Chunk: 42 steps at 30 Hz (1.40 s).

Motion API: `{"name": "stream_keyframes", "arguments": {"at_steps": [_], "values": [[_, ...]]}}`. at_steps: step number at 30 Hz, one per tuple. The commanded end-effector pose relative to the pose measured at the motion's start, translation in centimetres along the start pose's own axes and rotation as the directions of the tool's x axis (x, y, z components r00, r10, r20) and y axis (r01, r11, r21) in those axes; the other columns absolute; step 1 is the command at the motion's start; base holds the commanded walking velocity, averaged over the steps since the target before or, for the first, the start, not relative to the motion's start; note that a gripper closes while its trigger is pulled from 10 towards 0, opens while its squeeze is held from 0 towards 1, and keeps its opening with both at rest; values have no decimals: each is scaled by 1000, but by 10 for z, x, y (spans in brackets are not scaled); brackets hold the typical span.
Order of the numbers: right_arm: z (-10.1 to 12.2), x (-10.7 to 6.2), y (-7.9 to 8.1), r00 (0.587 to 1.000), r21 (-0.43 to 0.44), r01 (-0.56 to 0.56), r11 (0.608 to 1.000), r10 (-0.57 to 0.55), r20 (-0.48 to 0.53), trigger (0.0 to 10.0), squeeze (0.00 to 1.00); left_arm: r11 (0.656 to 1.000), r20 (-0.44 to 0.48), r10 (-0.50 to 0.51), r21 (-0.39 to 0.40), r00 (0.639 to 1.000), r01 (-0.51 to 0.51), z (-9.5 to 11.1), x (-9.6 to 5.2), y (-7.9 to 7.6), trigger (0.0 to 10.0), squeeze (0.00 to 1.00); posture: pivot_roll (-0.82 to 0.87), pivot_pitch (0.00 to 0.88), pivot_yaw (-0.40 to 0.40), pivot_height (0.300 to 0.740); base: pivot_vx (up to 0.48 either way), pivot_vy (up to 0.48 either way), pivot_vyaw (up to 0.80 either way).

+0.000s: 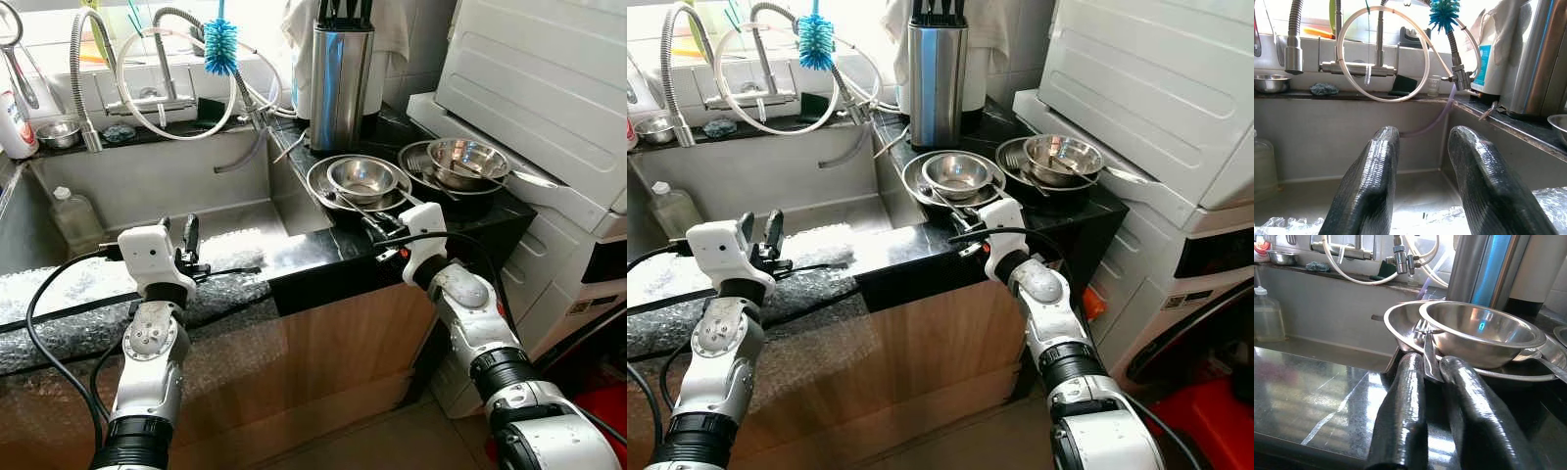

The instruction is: Kitchen organization

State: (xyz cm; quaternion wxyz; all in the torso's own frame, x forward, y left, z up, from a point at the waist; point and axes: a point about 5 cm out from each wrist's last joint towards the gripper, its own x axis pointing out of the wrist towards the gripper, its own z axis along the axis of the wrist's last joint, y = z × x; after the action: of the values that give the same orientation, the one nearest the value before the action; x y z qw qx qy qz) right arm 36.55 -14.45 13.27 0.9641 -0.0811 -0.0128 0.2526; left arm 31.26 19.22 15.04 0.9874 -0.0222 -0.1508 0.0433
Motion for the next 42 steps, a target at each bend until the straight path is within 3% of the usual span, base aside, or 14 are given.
{"name": "stream_keyframes", "arguments": {"at_steps": [1,16,21,36,37,38,42], "values": [[6,3,-2,1000,-10,-4,1000,4,17,0,0,1000,-19,-7,13,1000,8,-2,0,-4,10000,0,-92,0,-27,740,0,0,0],[11,4,-2,999,-18,10,1000,-9,52,0,0,1000,-14,-1,17,1000,1,-1,1,-3,10000,0,-90,0,-28,740,0,0,0],[27,6,-4,986,-13,70,997,-67,152,0,0,1000,-12,-1,14,1000,1,-1,1,-3,10000,0,-94,0,-27,740,0,0,0],[33,10,12,980,-7,34,999,-32,195,0,0,1000,-12,-2,10,1000,2,-1,2,-6,10000,0,-94,0,-32,740,0,0,0],[34,10,14,979,-8,30,1000,-28,203,4314,0,1000,-11,-2,10,1000,2,-1,2,-6,10000,0,-92,0,-34,740,0,0,0],[39,10,18,974,-11,17,1000,-15,227,10000,0,1000,-10,-3,9,1000,3,-1,2,-7,10000,0,-93,0,-34,740,0,0,0],[61,6,33,942,-17,-36,999,39,333,10000,0,1000,-6,-12,-4,1000,11,1,3,-9,10000,0,-101,0,-33,740,0,0,0]]}}
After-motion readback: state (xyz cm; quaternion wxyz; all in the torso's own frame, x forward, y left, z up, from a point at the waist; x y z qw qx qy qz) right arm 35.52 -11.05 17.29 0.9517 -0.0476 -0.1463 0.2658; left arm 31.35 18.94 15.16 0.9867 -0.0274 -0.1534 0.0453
